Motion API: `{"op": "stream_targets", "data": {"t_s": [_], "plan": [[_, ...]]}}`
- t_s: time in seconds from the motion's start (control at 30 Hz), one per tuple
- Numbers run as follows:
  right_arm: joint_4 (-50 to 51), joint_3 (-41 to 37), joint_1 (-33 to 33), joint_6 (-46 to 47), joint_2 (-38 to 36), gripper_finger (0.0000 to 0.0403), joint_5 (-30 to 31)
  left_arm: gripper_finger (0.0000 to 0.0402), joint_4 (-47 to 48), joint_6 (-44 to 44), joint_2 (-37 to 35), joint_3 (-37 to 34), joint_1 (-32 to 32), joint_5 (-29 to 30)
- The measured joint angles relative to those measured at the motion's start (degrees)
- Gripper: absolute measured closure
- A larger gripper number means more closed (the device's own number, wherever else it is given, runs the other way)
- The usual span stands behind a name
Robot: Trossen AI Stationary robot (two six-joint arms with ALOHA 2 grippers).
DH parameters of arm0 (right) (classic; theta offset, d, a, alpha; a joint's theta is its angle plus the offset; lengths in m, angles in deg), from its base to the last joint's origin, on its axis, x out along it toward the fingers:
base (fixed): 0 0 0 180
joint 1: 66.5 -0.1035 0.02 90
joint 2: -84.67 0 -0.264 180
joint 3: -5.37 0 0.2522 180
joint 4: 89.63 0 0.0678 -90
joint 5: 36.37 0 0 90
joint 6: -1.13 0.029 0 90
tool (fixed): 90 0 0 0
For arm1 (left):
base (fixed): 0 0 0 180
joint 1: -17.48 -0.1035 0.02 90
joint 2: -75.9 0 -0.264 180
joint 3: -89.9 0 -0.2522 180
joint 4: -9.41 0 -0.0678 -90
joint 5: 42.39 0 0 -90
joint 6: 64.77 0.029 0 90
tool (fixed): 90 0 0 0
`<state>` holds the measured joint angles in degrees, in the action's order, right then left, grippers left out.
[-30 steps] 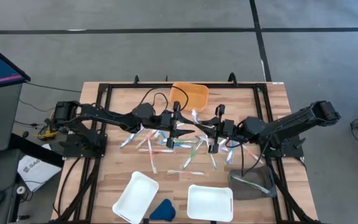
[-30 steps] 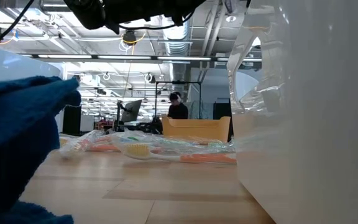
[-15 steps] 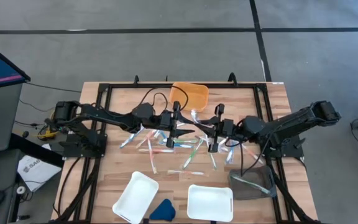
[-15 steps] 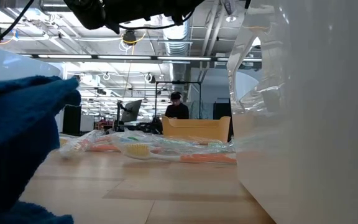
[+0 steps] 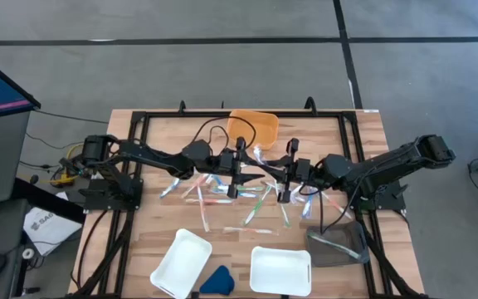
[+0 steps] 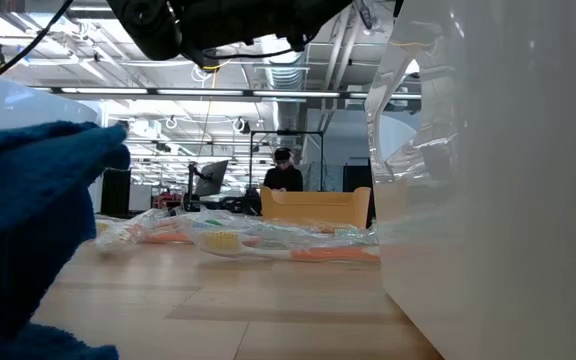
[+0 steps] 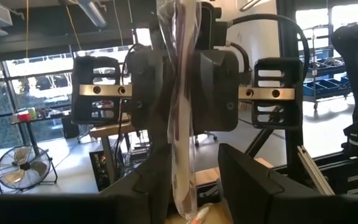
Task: Pick & Place Toothbrushes
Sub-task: Put the purple toothbrush into the yellow bin
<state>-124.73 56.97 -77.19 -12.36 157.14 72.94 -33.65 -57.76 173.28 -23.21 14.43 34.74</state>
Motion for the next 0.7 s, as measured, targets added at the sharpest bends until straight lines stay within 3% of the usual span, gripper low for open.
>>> {"op": "stream_targets", "data": {"t_s": [0.3,0.5,0.7], "plan": [[0.2,0.0,1.1,0.8,0.0,0.0372,0.0,0.0275,-2.5,0.0,0.0,0.0,0.0,2.0],[1.2,0.0,1.9,1.5,0.0,0.0394,0.0,0.0275,-2.2,0.0,0.0,0.0,0.0,2.4],[1.3,0.0,1.9,1.6,0.0,0.0370,0.0,0.0275,-2.1,-0.4,0.0,0.0,0.0,2.4]]}}
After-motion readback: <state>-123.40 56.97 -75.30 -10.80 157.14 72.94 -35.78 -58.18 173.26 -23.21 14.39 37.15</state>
